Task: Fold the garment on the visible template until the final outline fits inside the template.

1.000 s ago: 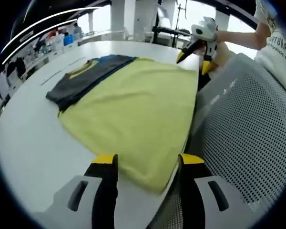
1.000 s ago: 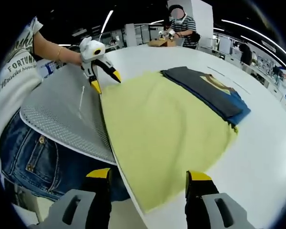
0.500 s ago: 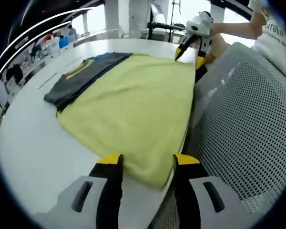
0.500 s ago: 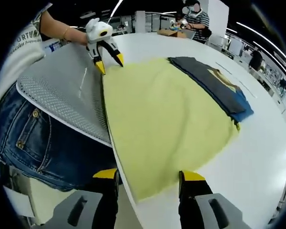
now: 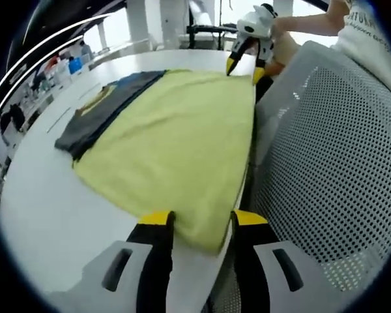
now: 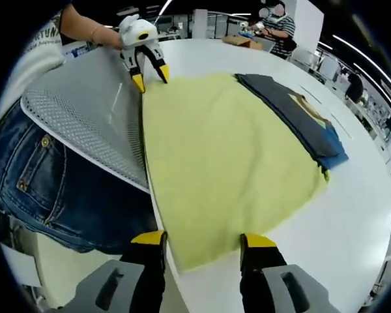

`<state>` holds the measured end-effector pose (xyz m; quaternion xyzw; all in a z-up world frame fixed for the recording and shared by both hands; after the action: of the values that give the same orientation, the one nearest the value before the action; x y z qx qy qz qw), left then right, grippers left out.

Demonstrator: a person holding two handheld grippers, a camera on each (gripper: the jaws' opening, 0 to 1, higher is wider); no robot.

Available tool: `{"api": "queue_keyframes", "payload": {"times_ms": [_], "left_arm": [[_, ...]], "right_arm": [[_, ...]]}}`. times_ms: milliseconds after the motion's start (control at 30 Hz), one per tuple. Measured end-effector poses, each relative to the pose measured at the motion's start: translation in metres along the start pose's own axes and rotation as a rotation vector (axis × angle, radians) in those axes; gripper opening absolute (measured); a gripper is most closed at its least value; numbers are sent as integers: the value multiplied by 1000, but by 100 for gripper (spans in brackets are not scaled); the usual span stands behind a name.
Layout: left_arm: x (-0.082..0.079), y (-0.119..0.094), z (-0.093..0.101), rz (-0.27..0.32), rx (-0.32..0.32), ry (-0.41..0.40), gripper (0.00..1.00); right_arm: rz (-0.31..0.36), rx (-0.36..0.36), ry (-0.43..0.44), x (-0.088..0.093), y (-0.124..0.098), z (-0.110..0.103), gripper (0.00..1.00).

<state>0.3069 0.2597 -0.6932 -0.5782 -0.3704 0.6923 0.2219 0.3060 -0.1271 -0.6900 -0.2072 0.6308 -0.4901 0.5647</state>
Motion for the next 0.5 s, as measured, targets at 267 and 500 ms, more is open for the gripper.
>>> {"api": "queue_keyframes", "payload": {"times_ms": [267,500], "left_arm": [[0,-1,-4,-19,-17,-3,13],[-2,1,-6,-24,-40,-9,6]], "right_arm": [[1,8,8,1,-1,5,25],[5,38,33,3,0,9,4]]}}
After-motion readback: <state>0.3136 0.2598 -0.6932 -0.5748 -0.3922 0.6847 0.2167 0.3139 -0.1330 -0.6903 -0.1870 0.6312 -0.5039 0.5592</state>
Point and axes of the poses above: the point that each gripper's makers call its tool centre point, and the gripper's own axes: y roughly forward along the fingers, z roughly to its right, x roughly out of its underside, the point moved 8 cm from there along -y, roughly backward along the fingers, and after that the axes turned 6 degrees about x, right-handed, at the moved point
